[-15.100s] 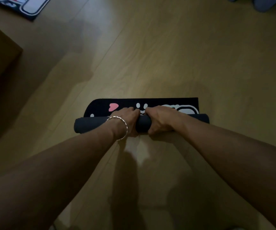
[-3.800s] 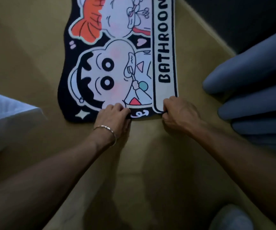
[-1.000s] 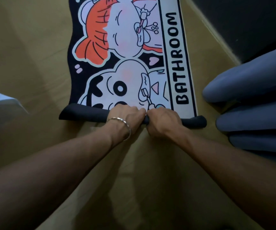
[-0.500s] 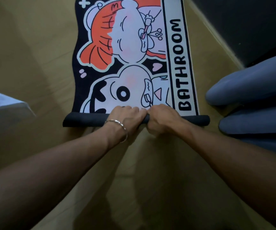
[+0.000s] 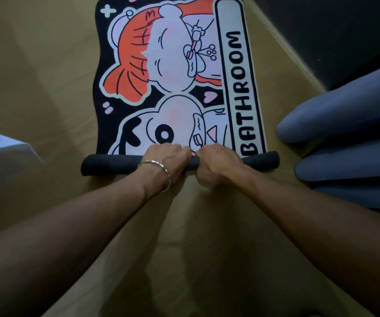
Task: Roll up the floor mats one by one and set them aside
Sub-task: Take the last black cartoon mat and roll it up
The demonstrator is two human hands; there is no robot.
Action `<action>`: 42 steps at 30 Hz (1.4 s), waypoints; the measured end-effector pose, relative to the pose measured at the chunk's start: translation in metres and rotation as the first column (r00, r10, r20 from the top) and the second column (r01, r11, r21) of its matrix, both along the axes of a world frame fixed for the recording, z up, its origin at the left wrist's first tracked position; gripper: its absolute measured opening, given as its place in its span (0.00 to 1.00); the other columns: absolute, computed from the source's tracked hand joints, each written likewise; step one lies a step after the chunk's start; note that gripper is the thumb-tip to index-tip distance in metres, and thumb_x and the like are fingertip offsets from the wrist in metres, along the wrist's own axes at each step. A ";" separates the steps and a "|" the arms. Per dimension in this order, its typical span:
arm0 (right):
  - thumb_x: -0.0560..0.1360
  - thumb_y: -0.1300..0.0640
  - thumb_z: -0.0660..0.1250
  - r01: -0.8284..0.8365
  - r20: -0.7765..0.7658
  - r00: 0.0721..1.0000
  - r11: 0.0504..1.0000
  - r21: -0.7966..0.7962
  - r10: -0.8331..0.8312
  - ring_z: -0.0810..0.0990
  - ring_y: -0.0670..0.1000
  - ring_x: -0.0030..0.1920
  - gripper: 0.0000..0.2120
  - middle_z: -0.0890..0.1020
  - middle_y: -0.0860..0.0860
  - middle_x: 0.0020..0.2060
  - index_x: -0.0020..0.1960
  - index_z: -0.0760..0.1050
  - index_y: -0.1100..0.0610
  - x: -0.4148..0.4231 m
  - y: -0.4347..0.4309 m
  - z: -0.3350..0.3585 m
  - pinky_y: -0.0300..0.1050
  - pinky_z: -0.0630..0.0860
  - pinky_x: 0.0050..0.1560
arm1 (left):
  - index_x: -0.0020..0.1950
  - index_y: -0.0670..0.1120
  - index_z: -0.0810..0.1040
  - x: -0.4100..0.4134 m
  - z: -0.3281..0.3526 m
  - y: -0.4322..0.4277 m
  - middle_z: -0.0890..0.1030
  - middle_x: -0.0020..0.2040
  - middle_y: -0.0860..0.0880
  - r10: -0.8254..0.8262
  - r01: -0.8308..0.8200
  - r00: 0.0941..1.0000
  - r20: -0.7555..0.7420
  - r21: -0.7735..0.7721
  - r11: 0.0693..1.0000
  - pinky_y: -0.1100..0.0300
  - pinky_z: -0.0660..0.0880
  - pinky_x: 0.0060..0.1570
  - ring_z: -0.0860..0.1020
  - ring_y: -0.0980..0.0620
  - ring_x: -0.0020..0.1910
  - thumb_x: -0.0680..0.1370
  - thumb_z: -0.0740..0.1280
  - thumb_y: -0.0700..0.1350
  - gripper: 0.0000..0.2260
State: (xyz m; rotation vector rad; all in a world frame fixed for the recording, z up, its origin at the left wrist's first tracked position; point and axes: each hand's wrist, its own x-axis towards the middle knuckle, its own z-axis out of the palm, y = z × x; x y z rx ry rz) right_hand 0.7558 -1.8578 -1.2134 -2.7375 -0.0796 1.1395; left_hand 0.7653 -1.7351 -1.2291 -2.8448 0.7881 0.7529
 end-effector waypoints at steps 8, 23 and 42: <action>0.76 0.58 0.63 -0.040 0.044 0.998 0.999 -0.008 0.040 0.74 0.50 0.45 0.14 0.73 0.50 0.44 0.61 0.67 0.53 -0.006 -0.006 -0.006 0.50 0.73 0.52 | 0.56 0.49 0.69 0.002 0.001 -0.004 0.69 0.38 0.51 -0.023 0.023 1.000 -0.010 -0.011 1.000 0.56 0.69 0.38 0.70 0.51 0.36 0.76 0.66 0.49 0.12; 0.77 0.59 0.63 -0.045 0.063 0.997 0.999 0.012 0.044 0.72 0.50 0.44 0.12 0.74 0.52 0.47 0.60 0.69 0.53 0.012 -0.006 -0.003 0.48 0.70 0.48 | 0.58 0.49 0.65 0.011 -0.008 0.004 0.74 0.47 0.49 -0.060 0.063 0.995 0.079 -0.044 0.997 0.56 0.68 0.38 0.71 0.50 0.41 0.78 0.63 0.48 0.12; 0.76 0.57 0.64 -0.277 0.278 0.917 0.958 -0.075 0.287 0.72 0.52 0.51 0.15 0.73 0.52 0.54 0.62 0.66 0.53 -0.003 -0.019 -0.012 0.50 0.68 0.58 | 0.56 0.50 0.74 0.013 -0.002 -0.012 0.74 0.40 0.50 0.070 -0.077 0.991 -0.112 -0.055 0.995 0.58 0.68 0.37 0.71 0.50 0.37 0.74 0.67 0.48 0.12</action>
